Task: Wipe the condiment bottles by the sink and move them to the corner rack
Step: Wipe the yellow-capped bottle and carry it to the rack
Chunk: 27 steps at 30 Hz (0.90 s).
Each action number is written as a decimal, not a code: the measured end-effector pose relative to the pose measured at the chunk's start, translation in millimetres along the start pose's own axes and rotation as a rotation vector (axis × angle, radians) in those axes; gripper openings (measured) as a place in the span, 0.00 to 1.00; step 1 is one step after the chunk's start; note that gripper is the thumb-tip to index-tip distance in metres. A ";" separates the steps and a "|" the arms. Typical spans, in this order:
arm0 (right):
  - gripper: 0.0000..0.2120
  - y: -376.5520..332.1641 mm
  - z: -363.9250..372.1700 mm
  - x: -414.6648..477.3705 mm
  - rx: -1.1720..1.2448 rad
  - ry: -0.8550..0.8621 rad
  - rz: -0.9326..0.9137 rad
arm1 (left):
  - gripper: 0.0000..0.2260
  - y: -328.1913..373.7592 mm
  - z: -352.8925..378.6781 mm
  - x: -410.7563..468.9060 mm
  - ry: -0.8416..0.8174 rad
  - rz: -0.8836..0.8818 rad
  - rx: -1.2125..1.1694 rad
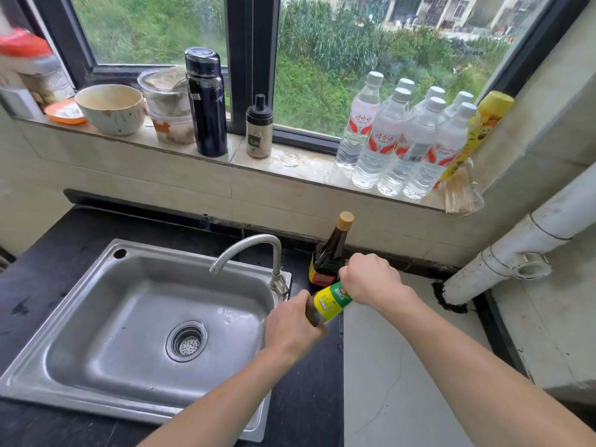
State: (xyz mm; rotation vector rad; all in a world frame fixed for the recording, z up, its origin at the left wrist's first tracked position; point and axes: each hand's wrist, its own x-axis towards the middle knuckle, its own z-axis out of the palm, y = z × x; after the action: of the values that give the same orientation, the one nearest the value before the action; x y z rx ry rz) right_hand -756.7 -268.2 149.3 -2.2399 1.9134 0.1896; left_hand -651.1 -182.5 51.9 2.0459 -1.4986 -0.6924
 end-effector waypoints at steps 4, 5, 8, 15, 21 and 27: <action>0.17 10.2 14.6 -11.4 0.076 0.407 -0.594 | 0.12 -20.5 -5.8 11.2 -0.252 0.002 -0.429; 0.16 15.0 17.9 -12.4 0.091 0.451 -0.728 | 0.12 -24.9 -8.0 12.4 -0.309 0.036 -0.453; 0.16 21.3 29.4 -8.1 0.092 0.425 -0.763 | 0.13 -28.7 -7.8 8.1 -0.314 0.062 -0.430; 0.14 -11.2 26.8 0.7 -0.003 0.039 -0.040 | 0.13 -14.8 -4.6 -9.0 -0.005 -0.042 0.061; 0.14 -6.0 35.3 -2.2 -0.040 -0.242 0.145 | 0.12 -28.1 2.7 -9.4 0.027 0.130 0.260; 0.12 27.5 56.9 -48.8 -0.017 -0.239 0.170 | 0.14 -33.6 25.2 -17.8 -0.114 0.362 0.301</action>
State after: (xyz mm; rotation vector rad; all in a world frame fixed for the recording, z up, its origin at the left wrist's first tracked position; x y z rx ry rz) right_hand -790.1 -212.4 102.9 -1.9605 1.9745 0.4760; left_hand -648.9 -159.1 12.8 1.8840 -2.0774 -0.4658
